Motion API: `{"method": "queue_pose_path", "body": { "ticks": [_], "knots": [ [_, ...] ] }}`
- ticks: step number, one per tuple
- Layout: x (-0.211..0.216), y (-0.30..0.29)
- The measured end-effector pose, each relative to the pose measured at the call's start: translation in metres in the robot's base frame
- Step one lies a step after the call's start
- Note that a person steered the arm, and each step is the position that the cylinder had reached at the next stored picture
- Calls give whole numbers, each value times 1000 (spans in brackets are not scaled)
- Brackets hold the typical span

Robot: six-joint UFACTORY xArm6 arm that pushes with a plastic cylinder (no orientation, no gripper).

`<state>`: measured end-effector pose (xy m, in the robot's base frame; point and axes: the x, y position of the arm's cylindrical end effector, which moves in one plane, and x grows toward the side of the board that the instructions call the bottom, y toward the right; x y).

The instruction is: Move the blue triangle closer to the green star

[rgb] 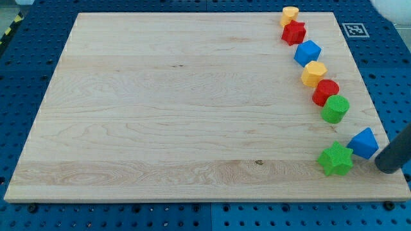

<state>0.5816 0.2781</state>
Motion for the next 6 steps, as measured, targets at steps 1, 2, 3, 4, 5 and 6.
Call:
{"method": "queue_pose_path", "body": {
  "ticks": [1, 2, 3, 4, 5, 6],
  "knots": [
    [3, 24],
    [-4, -6],
    [-21, -7],
    [-43, -21],
    [-48, -29],
    [-46, -15]
  ]
}}
